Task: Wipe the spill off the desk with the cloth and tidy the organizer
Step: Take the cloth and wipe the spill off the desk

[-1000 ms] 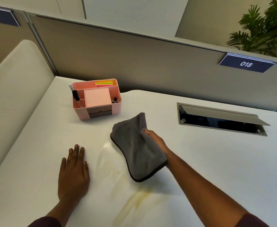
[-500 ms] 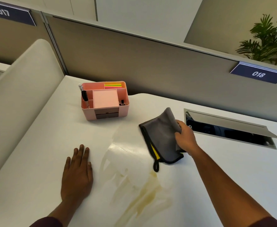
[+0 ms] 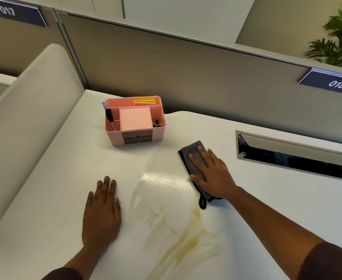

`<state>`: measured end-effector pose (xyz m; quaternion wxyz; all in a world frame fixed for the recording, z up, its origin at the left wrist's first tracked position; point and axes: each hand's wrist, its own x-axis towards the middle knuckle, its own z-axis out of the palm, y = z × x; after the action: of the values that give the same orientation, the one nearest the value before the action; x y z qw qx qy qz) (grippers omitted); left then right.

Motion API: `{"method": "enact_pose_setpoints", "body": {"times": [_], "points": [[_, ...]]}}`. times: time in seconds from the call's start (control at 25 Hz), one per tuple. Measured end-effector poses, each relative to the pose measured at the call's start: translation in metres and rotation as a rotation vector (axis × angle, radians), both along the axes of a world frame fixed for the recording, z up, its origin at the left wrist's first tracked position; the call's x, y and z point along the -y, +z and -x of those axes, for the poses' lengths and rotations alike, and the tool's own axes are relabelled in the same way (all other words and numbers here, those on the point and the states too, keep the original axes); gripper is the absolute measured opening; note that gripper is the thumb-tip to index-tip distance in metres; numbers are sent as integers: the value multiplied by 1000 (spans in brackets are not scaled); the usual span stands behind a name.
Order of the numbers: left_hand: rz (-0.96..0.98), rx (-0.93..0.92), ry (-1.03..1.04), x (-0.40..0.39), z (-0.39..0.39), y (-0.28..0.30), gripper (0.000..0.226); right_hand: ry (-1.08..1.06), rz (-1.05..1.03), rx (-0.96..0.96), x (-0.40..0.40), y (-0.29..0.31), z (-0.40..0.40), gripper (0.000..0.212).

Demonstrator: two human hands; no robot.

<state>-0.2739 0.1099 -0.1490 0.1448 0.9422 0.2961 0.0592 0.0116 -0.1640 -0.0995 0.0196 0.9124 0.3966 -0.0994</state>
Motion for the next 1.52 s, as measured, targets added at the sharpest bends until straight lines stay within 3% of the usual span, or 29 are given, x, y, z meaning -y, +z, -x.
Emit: {"method": "enact_pose_setpoints", "body": {"times": [0.36, 0.64, 0.84, 1.08, 1.16, 1.36, 1.44, 1.52], "points": [[0, -7, 4, -1, -2, -1, 61, -362, -135, -25, -42, -12, -57, 70], [-2, -18, 3, 0, 0, -1, 62, -3, -212, -81, -117, -11, 47, 72], [10, -24, -6, 1, 0, 2, 62, 303, -240, -115, -96, -17, 91, 68], [6, -14, -3, 0, -2, 1, 61, -237, -265, 0, -88, -4, 13, 65], [5, -25, -8, 2, -1, 2, 61, -205, -264, -18, -108, -5, 39, 67], [12, -34, -9, 0, 0, 2, 61, 303, -279, -121, -106, -19, 122, 70], [14, -20, -10, 0, 1, 1, 61, 255, -316, -103, -93, -15, 86, 70], [15, -13, -13, -1, 2, 1, 60, -26, -323, -54, -82, -7, 39, 68]]}}
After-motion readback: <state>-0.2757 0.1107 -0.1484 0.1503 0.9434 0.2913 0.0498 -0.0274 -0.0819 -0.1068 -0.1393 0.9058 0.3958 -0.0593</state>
